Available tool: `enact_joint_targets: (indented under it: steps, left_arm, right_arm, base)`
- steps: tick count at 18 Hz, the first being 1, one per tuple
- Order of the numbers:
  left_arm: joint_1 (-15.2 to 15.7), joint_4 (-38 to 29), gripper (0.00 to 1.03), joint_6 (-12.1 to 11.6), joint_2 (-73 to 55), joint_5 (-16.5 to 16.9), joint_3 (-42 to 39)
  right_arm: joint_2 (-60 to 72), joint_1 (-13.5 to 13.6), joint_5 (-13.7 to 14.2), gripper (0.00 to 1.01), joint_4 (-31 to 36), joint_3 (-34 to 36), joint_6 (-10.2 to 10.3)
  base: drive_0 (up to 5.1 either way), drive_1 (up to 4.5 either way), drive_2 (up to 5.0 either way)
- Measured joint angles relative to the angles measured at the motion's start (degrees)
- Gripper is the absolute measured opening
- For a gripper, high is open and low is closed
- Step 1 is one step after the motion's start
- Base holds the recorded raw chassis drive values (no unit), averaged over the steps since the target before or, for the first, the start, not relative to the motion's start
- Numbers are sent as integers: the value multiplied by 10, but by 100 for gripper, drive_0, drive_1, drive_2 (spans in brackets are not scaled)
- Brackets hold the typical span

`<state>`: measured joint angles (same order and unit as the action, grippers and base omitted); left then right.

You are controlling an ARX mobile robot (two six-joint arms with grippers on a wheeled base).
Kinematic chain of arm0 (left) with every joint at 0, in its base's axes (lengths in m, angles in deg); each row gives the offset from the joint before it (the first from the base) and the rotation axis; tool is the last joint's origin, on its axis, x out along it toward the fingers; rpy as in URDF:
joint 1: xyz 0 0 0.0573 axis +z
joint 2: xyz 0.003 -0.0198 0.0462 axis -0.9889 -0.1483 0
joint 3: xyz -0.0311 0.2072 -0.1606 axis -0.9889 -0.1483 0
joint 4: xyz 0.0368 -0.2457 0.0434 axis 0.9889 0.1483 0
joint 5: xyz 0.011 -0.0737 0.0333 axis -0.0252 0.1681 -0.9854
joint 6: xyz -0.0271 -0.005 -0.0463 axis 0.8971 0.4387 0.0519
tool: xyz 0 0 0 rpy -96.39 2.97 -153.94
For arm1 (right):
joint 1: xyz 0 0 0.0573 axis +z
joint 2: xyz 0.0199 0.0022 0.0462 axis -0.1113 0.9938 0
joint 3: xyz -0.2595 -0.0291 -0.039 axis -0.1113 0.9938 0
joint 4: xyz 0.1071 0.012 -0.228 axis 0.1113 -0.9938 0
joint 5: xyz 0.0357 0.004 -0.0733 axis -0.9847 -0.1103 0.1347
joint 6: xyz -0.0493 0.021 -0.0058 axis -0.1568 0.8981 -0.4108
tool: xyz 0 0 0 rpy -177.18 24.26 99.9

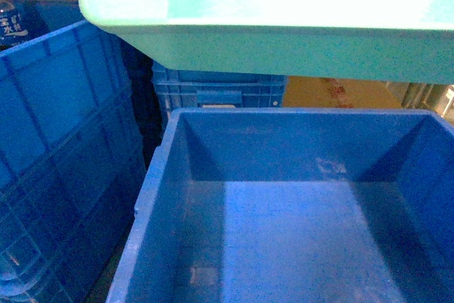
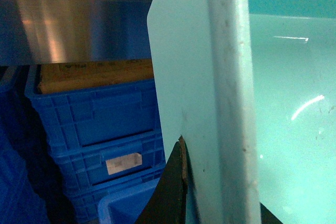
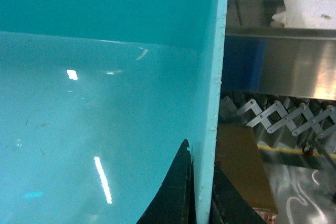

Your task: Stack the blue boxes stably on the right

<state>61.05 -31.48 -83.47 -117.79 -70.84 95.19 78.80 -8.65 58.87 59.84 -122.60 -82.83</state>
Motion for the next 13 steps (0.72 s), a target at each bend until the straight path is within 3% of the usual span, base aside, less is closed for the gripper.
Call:
enact_joint_targets:
  steps: [5,7,11,13]
  left_arm:
    - [0,-3,6,0,0,1,-1]
    - [-5,3,6,-10,-60,-19,-10]
    - [-17,52,6,25,-125,-31,-20]
    - [-37,89,6,40,-166,-50,20]
  right_arm:
    - [-3,0,0,2,2,0,0]
    - [82,-4,-4,2,17,30,-17]
    - [185,-26,-37,2,-8,26,-18]
    - [243,-39,-46,2,-18,-13,-33]
  base:
    - [0,0,0]
    - [0,0,0]
    - [0,0,0]
    - [0,0,0]
